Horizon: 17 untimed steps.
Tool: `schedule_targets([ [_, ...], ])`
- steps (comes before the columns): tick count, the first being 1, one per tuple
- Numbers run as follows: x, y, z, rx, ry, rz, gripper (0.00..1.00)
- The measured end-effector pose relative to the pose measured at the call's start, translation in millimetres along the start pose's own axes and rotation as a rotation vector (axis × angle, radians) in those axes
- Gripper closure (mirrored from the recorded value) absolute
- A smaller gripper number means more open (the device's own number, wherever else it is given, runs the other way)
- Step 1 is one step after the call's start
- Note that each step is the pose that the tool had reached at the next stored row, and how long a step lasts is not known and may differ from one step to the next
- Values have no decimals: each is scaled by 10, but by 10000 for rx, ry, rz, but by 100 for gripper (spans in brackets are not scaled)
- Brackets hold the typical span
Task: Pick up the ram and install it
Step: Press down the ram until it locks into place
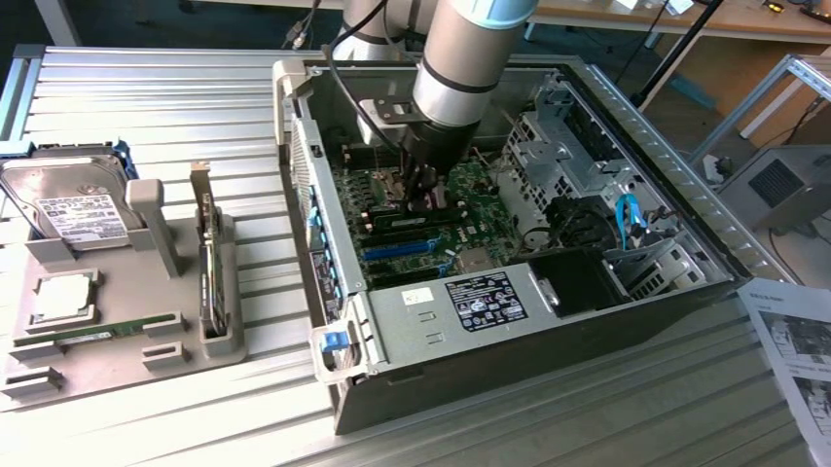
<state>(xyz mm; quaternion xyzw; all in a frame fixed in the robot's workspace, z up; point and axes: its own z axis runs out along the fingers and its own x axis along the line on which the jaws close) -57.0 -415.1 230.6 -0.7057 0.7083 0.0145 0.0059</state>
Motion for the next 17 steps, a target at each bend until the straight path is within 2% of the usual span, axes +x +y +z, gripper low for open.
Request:
schedule_targets([
  [10, -2, 0, -20, 4, -5, 1, 89],
  [17, -3, 1, -72, 1, -1, 1, 89],
])
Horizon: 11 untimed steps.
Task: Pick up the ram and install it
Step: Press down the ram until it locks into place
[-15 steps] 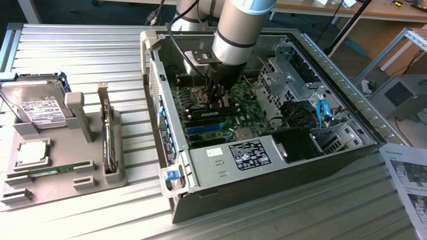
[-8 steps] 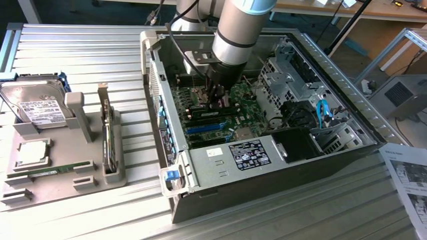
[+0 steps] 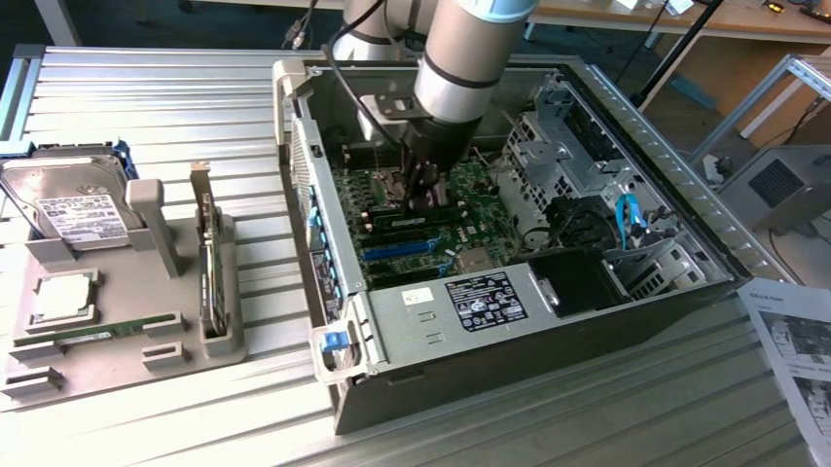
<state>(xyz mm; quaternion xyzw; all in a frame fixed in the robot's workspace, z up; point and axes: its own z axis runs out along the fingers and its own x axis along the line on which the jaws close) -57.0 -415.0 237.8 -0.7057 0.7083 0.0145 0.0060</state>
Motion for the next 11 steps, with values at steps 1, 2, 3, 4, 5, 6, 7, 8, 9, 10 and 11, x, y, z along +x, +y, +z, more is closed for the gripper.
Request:
schedule_targets([
  [1, 0, 0, -8, 0, 0, 0, 89],
  [2, 0, 0, -12, 0, 0, -1, 89],
  [3, -1, 0, -16, 0, -1, 0, 89],
  [4, -1, 0, -22, 0, 0, 0, 89],
  [5, -1, 1, -28, 0, 1, 0, 89],
  [6, -1, 0, -35, 0, 0, 0, 89],
  [7, -1, 0, -41, 0, 1, 0, 89],
  [8, -2, 1, -54, 0, 1, 0, 89],
  [9, -2, 1, -58, 0, 1, 0, 89],
  [10, -2, 1, -58, 1, 0, 0, 89],
  [11, -2, 1, -58, 1, 1, 0, 89],
])
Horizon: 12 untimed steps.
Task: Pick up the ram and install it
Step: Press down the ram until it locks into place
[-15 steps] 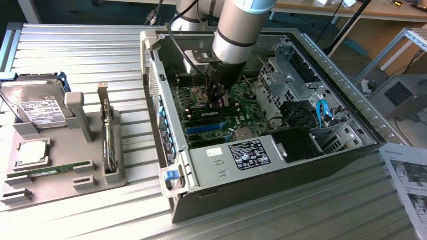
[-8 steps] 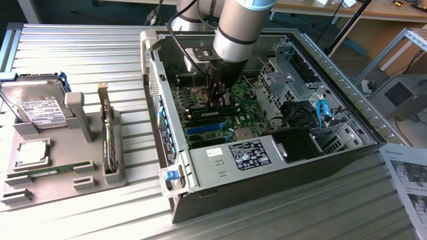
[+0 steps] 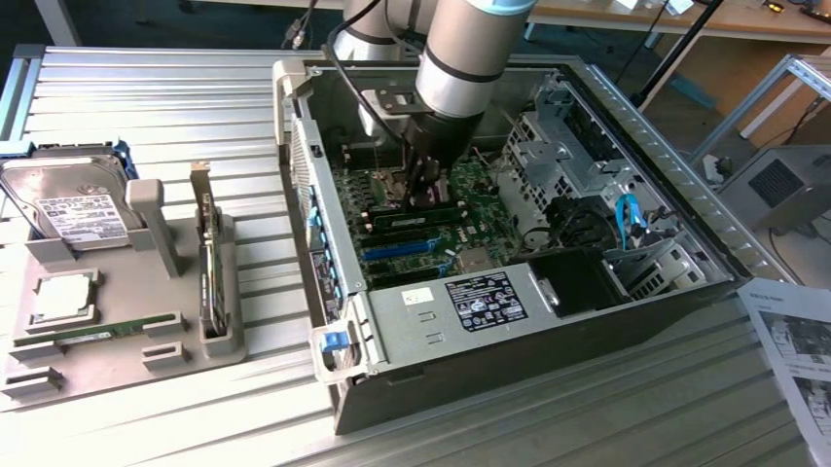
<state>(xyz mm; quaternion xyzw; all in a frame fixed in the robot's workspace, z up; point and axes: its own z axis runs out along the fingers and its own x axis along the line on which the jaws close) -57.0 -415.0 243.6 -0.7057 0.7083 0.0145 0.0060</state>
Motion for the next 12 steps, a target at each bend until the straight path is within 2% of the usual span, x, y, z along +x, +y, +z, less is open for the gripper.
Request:
schedule_targets([
  [4, 0, 6, 0, 0, 0, 0, 89],
  [12, 1, 165, 1, 1, 0, 0, 89],
])
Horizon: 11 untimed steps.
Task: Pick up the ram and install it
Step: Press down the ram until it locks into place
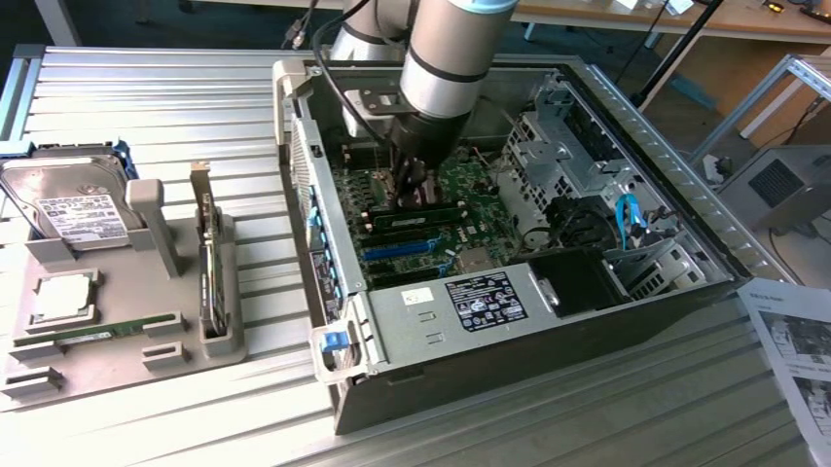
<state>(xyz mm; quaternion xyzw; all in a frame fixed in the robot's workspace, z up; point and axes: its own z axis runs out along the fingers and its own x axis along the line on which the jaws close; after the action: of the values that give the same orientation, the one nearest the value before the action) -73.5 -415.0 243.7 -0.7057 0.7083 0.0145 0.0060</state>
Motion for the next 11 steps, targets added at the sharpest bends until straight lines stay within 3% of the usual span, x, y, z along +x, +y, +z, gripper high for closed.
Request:
schedule_targets([
  [11, 1, 147, 2, 0, 0, 0, 89],
])
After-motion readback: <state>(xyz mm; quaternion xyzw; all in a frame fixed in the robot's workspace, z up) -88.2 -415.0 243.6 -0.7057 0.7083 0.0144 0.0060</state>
